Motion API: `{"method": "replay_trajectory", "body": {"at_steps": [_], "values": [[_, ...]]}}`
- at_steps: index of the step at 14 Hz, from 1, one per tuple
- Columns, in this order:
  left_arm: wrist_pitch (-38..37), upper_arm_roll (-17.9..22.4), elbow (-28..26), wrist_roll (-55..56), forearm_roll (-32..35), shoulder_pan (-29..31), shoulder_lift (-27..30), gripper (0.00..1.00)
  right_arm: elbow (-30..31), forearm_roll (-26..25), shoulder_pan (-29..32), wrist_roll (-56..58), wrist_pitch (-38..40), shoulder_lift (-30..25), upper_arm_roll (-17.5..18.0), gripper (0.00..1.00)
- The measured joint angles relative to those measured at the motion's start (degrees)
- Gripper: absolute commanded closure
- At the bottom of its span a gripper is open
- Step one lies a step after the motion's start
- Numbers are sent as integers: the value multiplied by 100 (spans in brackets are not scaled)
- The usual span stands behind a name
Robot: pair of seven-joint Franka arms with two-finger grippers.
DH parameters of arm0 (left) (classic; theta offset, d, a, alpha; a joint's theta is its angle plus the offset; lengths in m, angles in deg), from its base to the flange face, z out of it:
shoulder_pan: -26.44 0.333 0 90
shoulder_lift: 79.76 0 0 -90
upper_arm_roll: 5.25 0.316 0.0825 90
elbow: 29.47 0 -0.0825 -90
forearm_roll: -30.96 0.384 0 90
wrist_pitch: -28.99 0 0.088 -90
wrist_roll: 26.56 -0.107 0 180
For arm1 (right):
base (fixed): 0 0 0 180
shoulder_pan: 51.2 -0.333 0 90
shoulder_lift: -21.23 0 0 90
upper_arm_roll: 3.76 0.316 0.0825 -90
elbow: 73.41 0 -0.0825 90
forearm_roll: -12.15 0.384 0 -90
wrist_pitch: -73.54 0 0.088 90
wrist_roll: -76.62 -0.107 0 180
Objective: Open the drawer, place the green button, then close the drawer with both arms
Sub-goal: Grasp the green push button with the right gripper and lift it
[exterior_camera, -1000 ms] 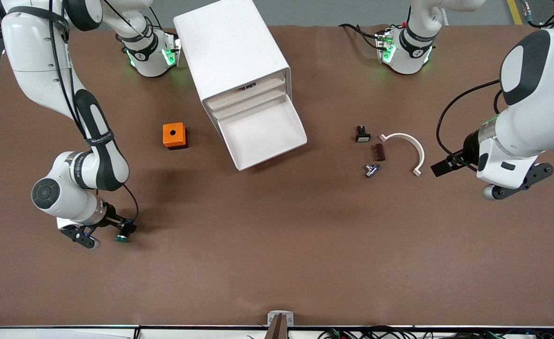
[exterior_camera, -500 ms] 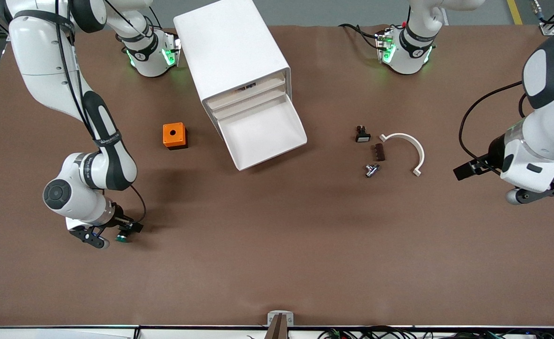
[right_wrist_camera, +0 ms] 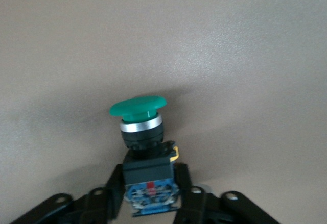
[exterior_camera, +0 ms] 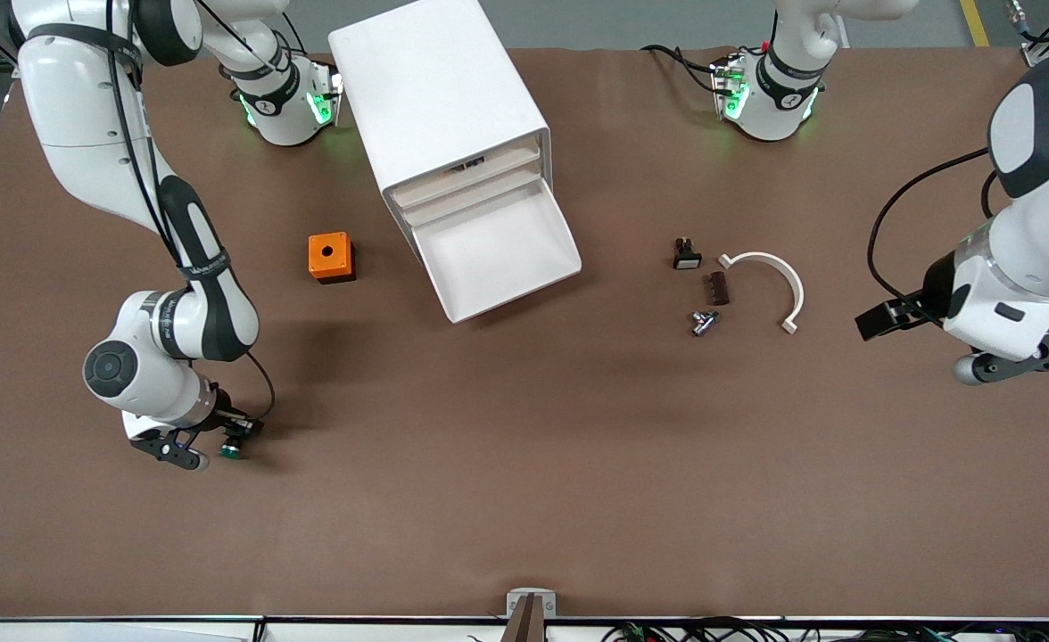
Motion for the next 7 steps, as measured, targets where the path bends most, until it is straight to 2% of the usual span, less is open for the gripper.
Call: {"method": "replay_trajectory", "body": {"at_steps": [4, 7], "values": [[0, -373, 32, 0, 1, -16, 10, 1, -53, 2, 2, -28, 125, -10, 2, 100], [0, -508, 50, 1, 7, -16, 54, 1, -203, 5, -35, -430, 997, -276, 17, 100]]}}
